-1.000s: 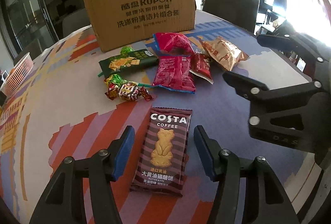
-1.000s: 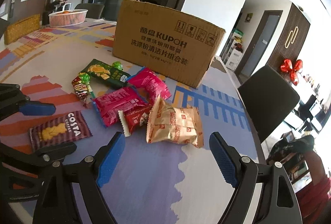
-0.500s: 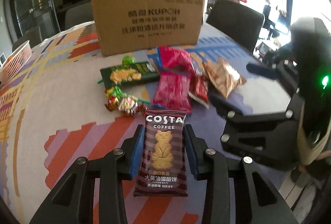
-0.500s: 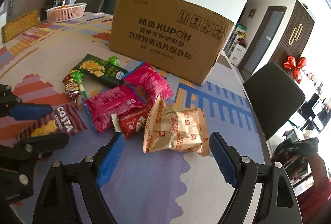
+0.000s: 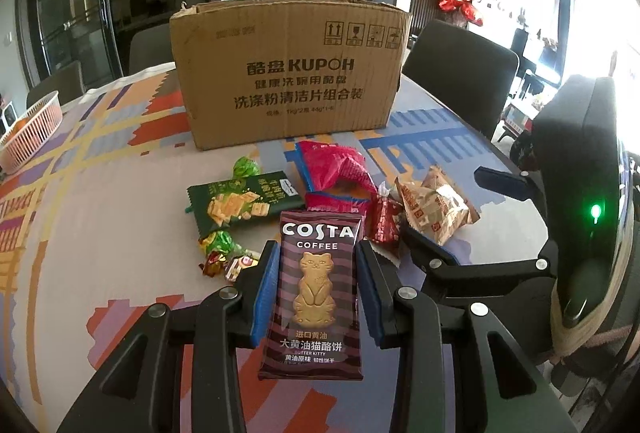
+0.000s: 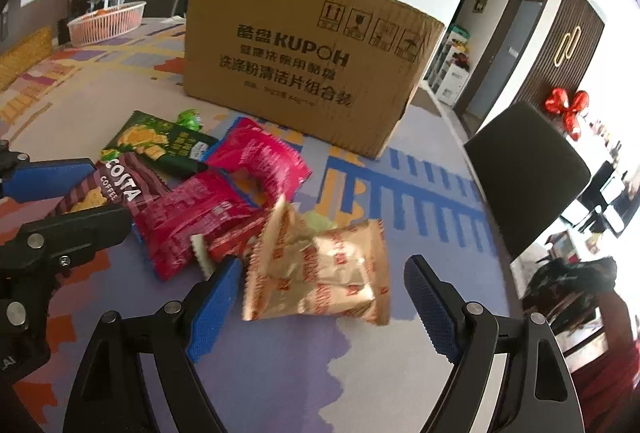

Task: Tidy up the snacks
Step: 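Grasp the Costa biscuit pack with the left tool while the right tool grasps the gold bag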

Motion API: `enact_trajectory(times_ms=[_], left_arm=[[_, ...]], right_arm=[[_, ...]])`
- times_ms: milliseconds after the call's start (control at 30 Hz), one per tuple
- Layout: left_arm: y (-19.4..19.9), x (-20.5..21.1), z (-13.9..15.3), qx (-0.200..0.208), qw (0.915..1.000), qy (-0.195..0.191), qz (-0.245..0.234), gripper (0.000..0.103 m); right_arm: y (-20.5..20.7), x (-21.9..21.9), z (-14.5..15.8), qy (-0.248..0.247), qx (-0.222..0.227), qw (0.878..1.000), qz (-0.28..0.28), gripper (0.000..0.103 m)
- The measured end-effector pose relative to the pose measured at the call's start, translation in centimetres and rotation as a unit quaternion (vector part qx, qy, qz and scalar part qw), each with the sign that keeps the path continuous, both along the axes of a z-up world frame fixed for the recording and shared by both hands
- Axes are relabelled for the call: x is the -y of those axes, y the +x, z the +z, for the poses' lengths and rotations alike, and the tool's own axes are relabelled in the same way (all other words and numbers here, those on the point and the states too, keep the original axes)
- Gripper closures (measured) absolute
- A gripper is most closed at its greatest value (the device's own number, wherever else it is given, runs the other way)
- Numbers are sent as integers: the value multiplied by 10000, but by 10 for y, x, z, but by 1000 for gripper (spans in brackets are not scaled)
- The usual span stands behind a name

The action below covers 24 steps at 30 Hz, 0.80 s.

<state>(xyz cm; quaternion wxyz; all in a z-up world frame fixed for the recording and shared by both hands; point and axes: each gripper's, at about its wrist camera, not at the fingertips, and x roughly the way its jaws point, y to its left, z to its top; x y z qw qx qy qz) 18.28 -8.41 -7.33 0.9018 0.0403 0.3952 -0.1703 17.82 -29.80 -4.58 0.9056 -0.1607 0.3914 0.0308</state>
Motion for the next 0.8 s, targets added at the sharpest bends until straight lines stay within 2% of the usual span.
enact_trajectory(times_ms=[67, 133, 167, 233, 367, 600, 700, 800], left_arm=[[1, 1, 0, -7, 10000, -12, -3, 65], [2, 2, -1, -22, 10000, -19, -7, 65], [3, 3, -1, -25, 10000, -20, -8, 65], [3, 4, -1, -20, 10000, -14, -16, 65], [4, 4, -1, -12, 10000, -26, 8, 65], [2, 3, 3, 31, 10000, -48, 9, 65], [0, 2, 7, 71, 9999, -74, 18, 65], [-2, 2, 12, 102, 9999, -109, 30, 65]], right_arm=[[4, 4, 0, 149, -69, 9999, 26, 23], [10, 8, -1, 289, -171, 9994, 24, 31], [12, 10, -3, 333, -219, 9992, 9, 39], [15, 14, -5, 488, -295, 9984, -32, 41], [14, 20, -3, 671, -265, 9973, -157, 54], [8, 29, 4, 923, -182, 9952, -285, 64], [5, 32, 9, 993, -86, 9946, -303, 77], [3, 32, 16, 1004, -1, 9944, -318, 81]])
